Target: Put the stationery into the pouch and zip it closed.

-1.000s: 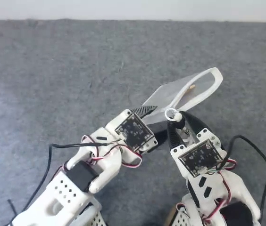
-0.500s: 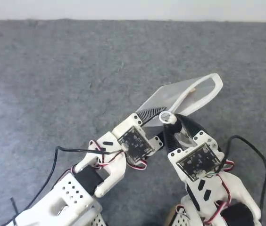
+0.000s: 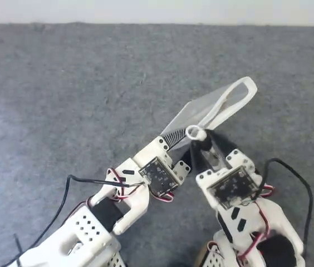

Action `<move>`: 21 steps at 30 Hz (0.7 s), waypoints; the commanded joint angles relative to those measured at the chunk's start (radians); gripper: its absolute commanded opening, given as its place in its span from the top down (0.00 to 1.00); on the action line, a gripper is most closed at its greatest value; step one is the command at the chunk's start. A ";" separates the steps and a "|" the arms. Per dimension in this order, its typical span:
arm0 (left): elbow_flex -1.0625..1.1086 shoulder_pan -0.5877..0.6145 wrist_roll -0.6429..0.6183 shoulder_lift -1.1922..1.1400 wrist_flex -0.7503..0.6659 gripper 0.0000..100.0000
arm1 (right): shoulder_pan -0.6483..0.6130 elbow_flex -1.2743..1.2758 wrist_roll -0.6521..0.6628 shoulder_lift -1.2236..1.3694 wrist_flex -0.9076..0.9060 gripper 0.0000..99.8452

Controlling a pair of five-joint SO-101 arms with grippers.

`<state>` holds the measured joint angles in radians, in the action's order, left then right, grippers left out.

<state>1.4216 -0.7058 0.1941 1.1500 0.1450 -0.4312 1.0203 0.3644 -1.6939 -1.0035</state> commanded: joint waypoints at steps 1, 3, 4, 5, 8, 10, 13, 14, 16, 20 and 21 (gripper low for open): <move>-0.013 0.005 0.008 0.020 0.049 0.99 | 0.088 -0.015 -0.063 0.010 0.077 0.99; -0.015 0.005 0.023 0.020 0.074 0.99 | 0.130 -0.012 -0.089 0.016 0.105 0.99; -0.015 0.005 0.054 0.020 0.089 0.99 | 0.150 -0.012 -0.103 0.016 0.116 0.99; -0.015 0.005 0.086 0.020 0.106 0.99 | 0.168 -0.012 -0.118 0.016 0.125 0.99; -0.036 0.005 0.107 0.020 0.167 0.99 | 0.211 -0.012 -0.147 0.016 0.145 0.99; -0.058 0.005 0.104 0.020 0.204 0.99 | 0.222 -0.012 -0.147 0.016 0.150 0.99; -0.065 0.005 0.104 0.020 0.222 0.99 | 0.222 -0.011 -0.146 0.016 0.151 0.99; -0.065 0.006 0.104 0.020 0.222 0.99 | 0.222 -0.003 -0.144 0.016 0.156 0.99; -0.064 0.006 0.104 0.020 0.224 0.99 | 0.222 0.018 -0.141 0.016 0.185 0.99; -0.064 0.006 0.104 0.020 0.224 0.99 | 0.228 0.060 -0.140 0.016 0.240 0.99; -0.064 0.006 0.104 0.020 0.226 0.99 | 0.242 0.060 -0.143 0.016 0.243 0.99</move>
<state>1.3633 -0.7073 0.2877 1.1730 0.3337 -0.2378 1.0940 0.2309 -1.6924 -0.8163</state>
